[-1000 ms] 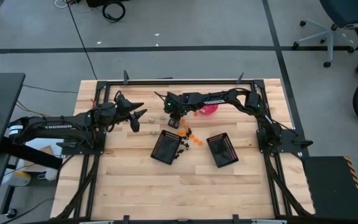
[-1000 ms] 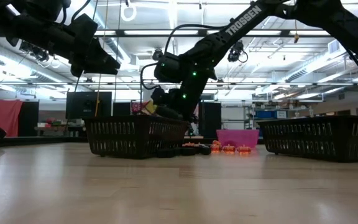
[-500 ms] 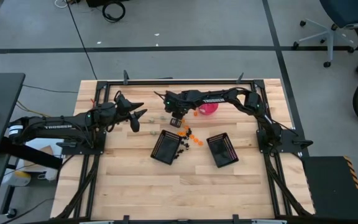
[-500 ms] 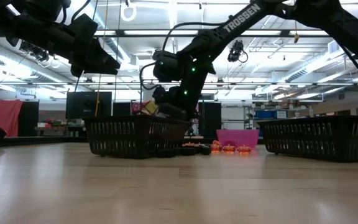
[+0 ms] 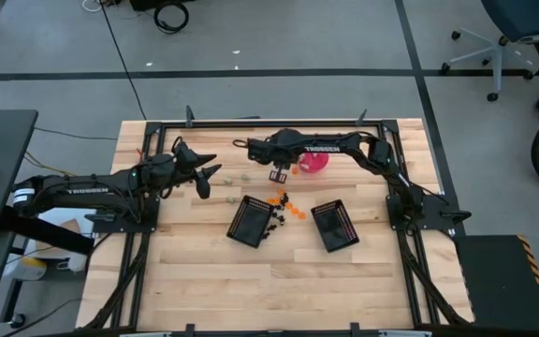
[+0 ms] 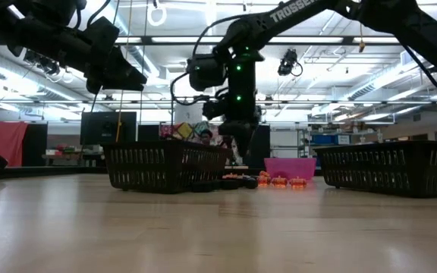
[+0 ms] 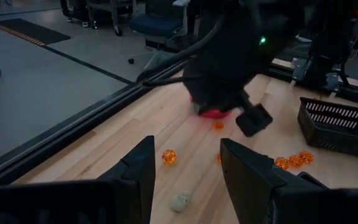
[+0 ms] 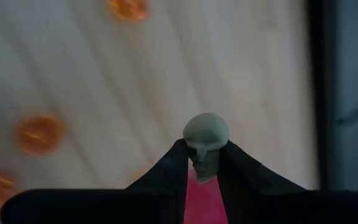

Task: Sort Halloween decoration
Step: Put the white skull toy into the pink container

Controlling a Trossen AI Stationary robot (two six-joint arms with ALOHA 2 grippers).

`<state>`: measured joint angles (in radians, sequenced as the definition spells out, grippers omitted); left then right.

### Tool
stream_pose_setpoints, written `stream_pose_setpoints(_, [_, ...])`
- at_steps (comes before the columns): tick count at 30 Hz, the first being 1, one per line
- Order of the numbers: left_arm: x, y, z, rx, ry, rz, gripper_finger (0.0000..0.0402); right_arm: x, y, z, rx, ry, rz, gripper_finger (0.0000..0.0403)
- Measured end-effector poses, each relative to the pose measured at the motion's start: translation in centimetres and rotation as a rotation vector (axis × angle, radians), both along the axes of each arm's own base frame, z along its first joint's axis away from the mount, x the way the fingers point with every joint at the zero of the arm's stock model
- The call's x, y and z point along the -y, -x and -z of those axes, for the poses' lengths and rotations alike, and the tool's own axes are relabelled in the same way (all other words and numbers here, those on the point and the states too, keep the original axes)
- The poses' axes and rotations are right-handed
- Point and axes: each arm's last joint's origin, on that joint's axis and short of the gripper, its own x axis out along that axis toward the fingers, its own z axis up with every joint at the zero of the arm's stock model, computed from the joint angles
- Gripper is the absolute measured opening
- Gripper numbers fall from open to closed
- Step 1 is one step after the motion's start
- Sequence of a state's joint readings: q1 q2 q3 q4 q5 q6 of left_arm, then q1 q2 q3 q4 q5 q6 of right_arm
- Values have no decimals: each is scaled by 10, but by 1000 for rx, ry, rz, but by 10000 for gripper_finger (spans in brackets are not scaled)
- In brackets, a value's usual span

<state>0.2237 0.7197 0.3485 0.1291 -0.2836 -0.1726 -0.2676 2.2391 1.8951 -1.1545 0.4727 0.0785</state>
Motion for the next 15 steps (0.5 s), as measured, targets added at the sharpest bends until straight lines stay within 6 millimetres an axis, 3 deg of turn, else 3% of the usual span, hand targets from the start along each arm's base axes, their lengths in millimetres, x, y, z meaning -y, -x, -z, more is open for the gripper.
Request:
stream_pose_setpoints(7, [0, 0, 0, -1, 0, 0, 155, 5, 27, -8, -187, 25, 181, 81])
stream_pose_setpoints(15, [0, 0, 0, 0, 0, 0, 155, 18, 48, 15, -285, -100, 254, 111])
